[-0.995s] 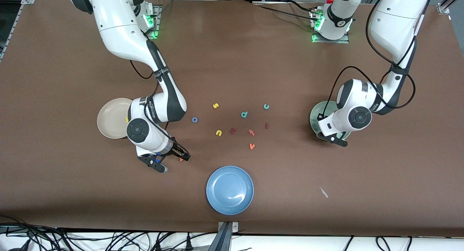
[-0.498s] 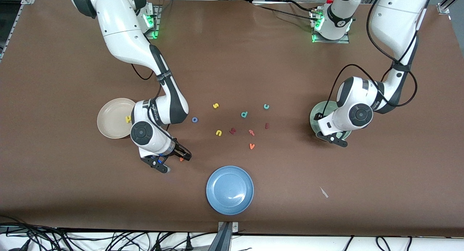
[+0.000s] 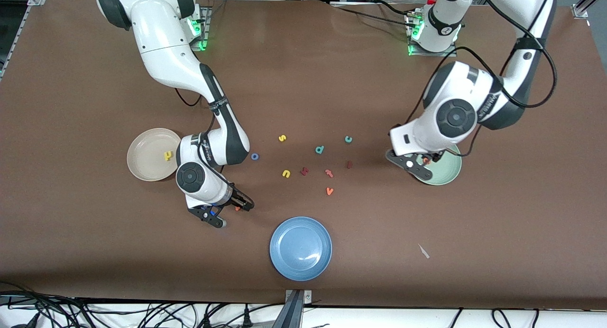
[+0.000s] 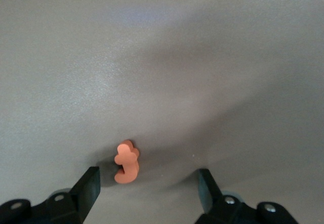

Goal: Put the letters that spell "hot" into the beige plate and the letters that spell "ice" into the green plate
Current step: 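Grasp the orange letter with the right gripper while the left gripper reaches the red letter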

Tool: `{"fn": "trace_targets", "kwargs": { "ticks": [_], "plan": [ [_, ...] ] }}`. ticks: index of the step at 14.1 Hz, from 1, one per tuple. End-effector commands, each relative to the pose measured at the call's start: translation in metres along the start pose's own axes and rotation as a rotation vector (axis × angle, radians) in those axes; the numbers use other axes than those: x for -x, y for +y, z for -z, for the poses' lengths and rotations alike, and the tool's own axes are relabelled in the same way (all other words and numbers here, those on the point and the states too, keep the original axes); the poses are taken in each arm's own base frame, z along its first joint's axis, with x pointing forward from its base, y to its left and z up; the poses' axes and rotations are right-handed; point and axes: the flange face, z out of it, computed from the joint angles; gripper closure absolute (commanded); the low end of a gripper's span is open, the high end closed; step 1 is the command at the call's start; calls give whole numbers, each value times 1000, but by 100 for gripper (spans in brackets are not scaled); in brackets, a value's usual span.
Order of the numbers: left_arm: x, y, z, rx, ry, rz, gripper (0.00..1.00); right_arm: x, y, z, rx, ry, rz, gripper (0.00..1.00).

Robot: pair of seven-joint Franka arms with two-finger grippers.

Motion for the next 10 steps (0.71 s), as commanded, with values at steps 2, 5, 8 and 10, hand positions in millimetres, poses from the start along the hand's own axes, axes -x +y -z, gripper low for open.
{"fn": "trace_targets", "kwargs": {
  "ticks": [2,5,8,10],
  "plan": [
    [-27,56,-29,-23,9,15,0,-3,-6,-5,-12,-11,9,52],
    [-51,79,-71,10,60,54,0,-4,-5,-5,-13,-12,5,75],
    [-62,83,-103,30,63,151,0,-3,-6,-6,-12,-12,6,97],
    [-68,92,-115,41,81,218,1,-4,-5,-7,-11,-14,5,100]
  ]
}}
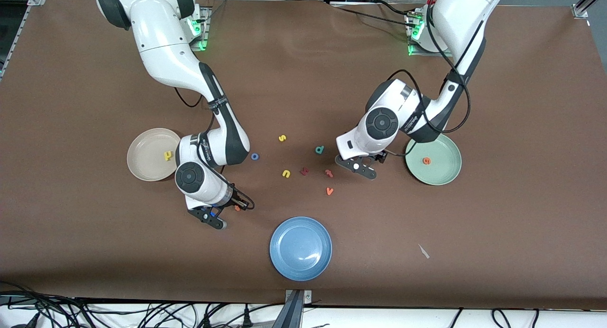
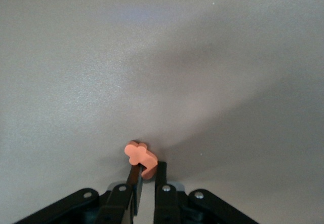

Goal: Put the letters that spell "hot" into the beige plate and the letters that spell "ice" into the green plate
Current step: 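Grasp the orange letter with the right gripper while the left gripper reaches the red letter, then drop the orange letter on the cream plate while the left gripper grasps the red letter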

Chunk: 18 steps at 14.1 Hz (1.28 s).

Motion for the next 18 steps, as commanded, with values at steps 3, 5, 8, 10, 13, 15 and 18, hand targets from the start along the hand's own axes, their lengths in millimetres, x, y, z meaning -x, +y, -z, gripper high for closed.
{"fn": "trace_targets", "kwargs": {
  "ticks": [3,5,8,10,13,15,18],
  "plan": [
    [-16,5,-29,17,59,82,19,-2,4,0,42,-55,10,100],
    [-17,1,-32,15,65,82,39,-13,19,36,97,-71,94,100],
    [-20,-3,-43,28,84,92,53,-21,78,73,139,-135,185,100],
    [-22,-4,-44,29,93,107,54,-21,133,91,130,-166,254,100],
    [-23,1,-54,31,87,137,54,-10,220,115,76,-164,326,100],
    [-23,0,-54,30,87,140,54,-4,259,110,62,-153,356,100],
    [-22,-1,-60,29,78,141,57,13,302,74,68,-70,420,100]
  ]
}}
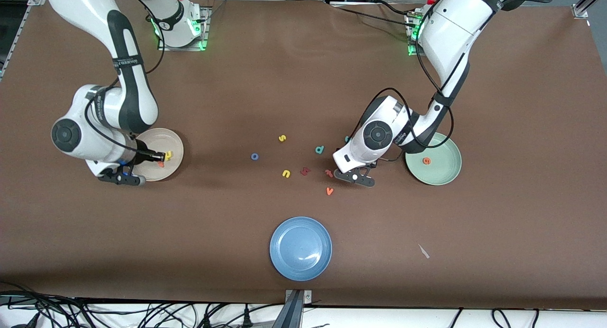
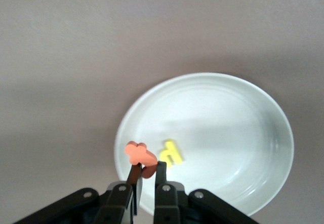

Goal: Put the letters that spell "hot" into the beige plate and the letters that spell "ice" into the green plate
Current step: 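Drop the orange letter on the cream plate while the left gripper grasps the red letter, then drop the red letter on the green plate while the right gripper reaches the blue ring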

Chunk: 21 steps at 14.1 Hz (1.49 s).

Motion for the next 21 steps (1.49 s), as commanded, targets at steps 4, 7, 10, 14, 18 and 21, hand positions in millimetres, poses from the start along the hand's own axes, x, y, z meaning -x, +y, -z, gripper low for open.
{"fn": "trace_targets", "kwargs": {
  "ticks": [4,7,10,14,18,21],
  "plan": [
    [-6,0,-5,-7,40,6,57,25,-2,-13,-2,51,9,0],
    [-6,1,-6,-7,40,7,80,19,-58,9,-27,-16,-108,0],
    [-5,0,-8,-9,34,7,100,27,-143,6,-2,7,-212,0],
    [-13,-27,33,-21,41,47,100,34,-230,-17,42,50,-238,0],
    [-9,-82,82,-64,-37,63,100,46,-269,-41,45,99,-157,0],
    [-3,-150,108,-63,-103,-51,100,49,-282,-50,49,93,-118,0]
  ]
}}
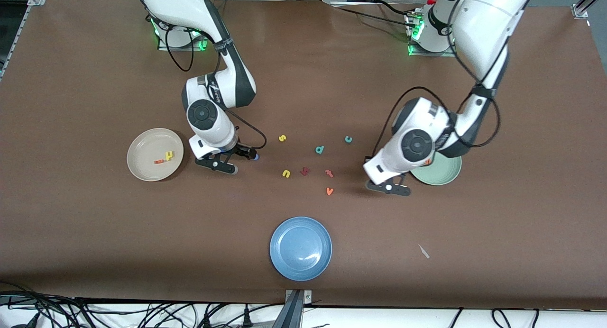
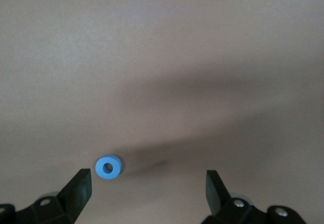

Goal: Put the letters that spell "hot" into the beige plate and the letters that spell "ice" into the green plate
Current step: 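Drop the red letter on the green plate while the right gripper reaches the blue ring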

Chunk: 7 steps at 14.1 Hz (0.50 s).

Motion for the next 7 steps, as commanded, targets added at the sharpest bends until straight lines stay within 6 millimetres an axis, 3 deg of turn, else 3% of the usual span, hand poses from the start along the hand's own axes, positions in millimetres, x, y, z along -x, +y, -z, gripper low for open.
{"fn": "trace_targets", "kwargs": {
  "ticks": [1,3,7],
  "plan": [
    [10,-68,20,-15,-38,-121,100,-6,-13,-2,0,17,32,0],
    [18,-122,14,18,-80,-194,100,2,-27,-12,-9,13,49,0],
    [47,-200,-27,80,-161,-236,100,5,-37,-26,-53,36,33,0]
  ]
}}
